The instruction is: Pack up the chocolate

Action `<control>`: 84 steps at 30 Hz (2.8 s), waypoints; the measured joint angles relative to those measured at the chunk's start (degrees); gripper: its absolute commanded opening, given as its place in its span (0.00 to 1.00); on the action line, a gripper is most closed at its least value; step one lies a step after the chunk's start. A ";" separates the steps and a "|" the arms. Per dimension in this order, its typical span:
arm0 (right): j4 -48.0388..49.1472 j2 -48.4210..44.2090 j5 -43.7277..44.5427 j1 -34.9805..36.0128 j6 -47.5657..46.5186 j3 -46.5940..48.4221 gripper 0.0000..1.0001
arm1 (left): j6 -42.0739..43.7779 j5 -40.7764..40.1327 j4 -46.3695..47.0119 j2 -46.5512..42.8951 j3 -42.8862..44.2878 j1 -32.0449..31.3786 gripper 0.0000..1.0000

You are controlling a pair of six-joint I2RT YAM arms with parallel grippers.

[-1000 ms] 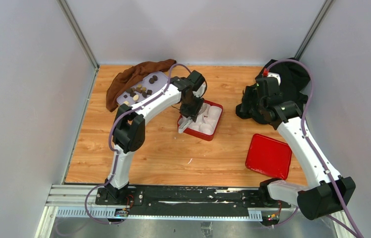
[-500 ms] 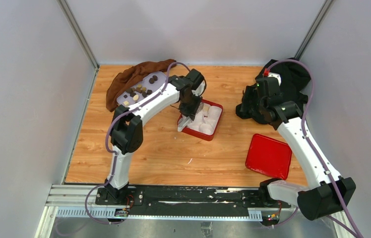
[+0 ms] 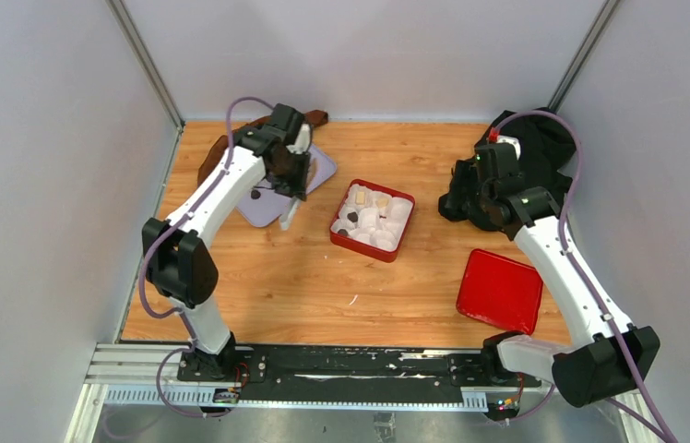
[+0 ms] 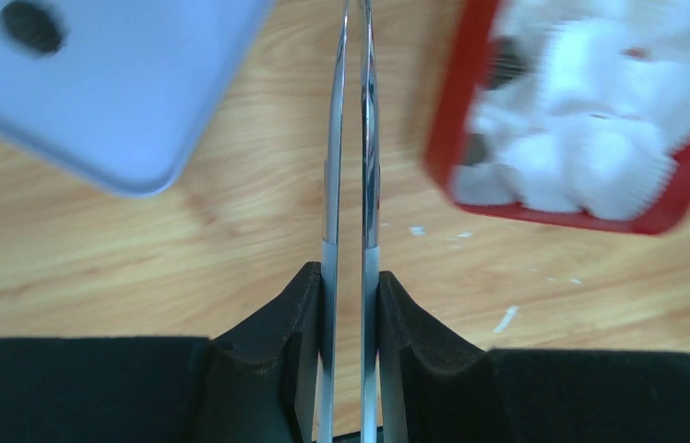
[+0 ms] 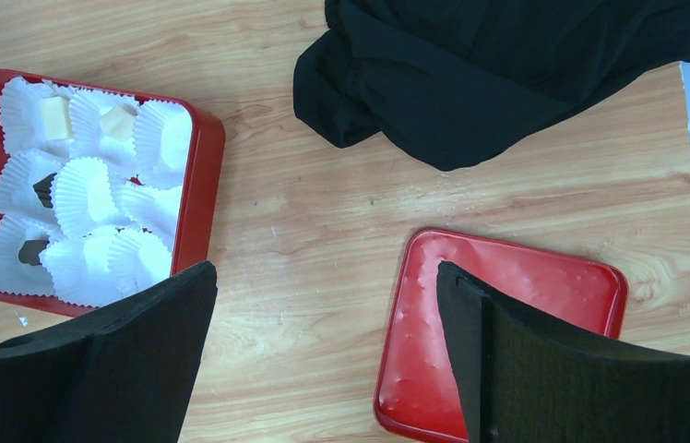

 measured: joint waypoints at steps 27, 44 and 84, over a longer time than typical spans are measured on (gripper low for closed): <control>0.20 1.70 -0.79 0.00 -0.31 0.02 0.93 | -7.67 -9.81 6.25 7.45 -11.65 14.03 0.48; 0.22 2.12 -0.61 0.00 -0.48 0.13 0.93 | -8.39 -10.75 7.78 15.04 -4.35 15.63 0.44; 1.57 4.09 -2.89 0.00 1.36 0.24 0.92 | 6.43 5.31 8.81 -10.19 -18.34 -9.03 0.00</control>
